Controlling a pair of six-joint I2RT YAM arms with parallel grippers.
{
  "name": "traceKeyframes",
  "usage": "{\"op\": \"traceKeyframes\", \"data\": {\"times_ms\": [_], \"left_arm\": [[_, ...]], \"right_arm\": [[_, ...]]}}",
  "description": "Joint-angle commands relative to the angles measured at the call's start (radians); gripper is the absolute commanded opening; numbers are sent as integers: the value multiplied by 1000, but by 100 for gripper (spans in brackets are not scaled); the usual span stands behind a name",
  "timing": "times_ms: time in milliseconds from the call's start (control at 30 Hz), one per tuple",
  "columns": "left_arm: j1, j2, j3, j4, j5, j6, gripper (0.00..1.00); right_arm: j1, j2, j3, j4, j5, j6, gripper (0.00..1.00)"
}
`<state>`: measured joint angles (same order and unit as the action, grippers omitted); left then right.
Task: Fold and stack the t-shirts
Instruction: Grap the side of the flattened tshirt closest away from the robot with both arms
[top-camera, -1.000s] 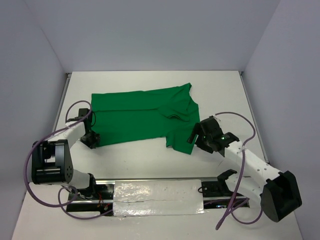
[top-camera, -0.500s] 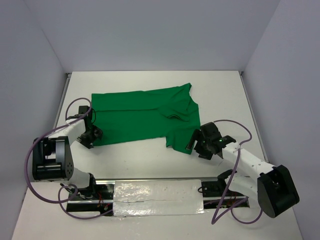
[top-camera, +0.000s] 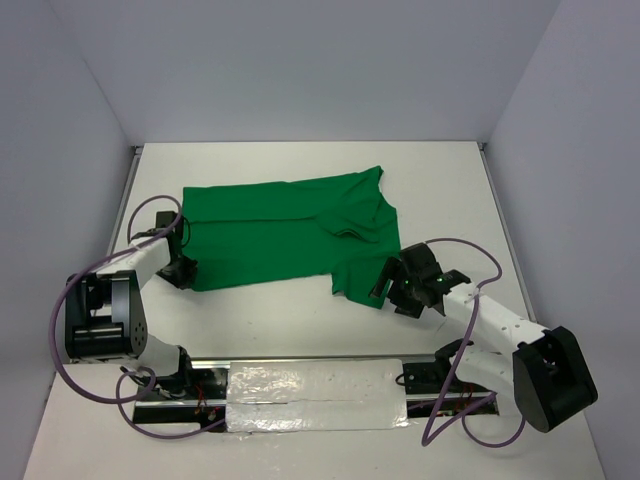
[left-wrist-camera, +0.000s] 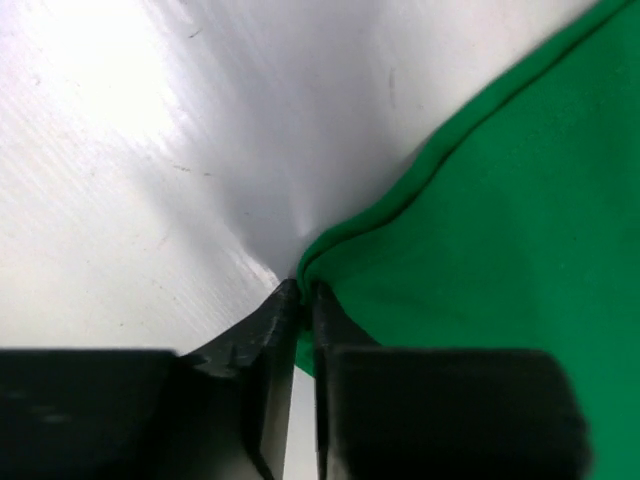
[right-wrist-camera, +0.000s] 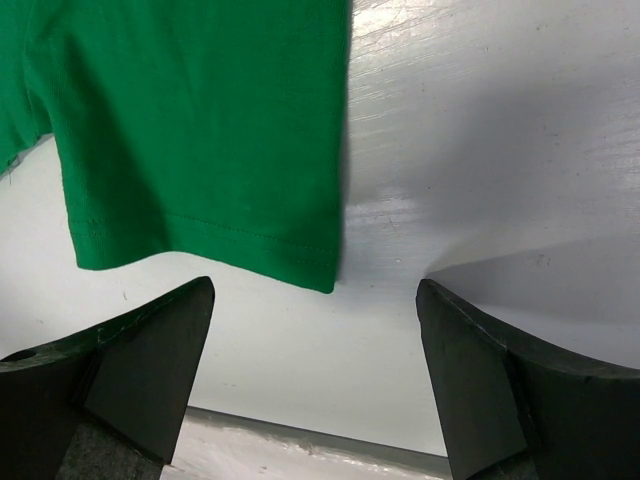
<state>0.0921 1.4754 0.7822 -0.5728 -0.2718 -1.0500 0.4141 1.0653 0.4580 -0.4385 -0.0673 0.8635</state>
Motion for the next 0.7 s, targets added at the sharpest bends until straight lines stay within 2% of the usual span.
{"op": "traceKeyframes", "data": {"times_ms": [0,33,100,267,400,533,667], "left_arm": [[5,19,-3,10,-6,-15,21],[5,10,-3,7,-6,-15,11],[5,-18,-4,-10,2,-15,1],[5,-85,-35,-27,43,-10,0],[5,-116,-54,-35,43,-4,0],[5,-115,-52,-41,39,-1,0],[6,-118,-46,-42,43,1,0]], "right_arm": [[-11,10,-4,-22,12,11,89],[-11,12,-8,-25,15,15,89],[-21,18,-24,-16,9,28,89],[-26,68,-64,58,-41,57,87],[-26,94,-76,99,-66,75,79],[-26,117,-81,124,-58,83,61],[-26,117,-84,123,-39,100,33]]}}
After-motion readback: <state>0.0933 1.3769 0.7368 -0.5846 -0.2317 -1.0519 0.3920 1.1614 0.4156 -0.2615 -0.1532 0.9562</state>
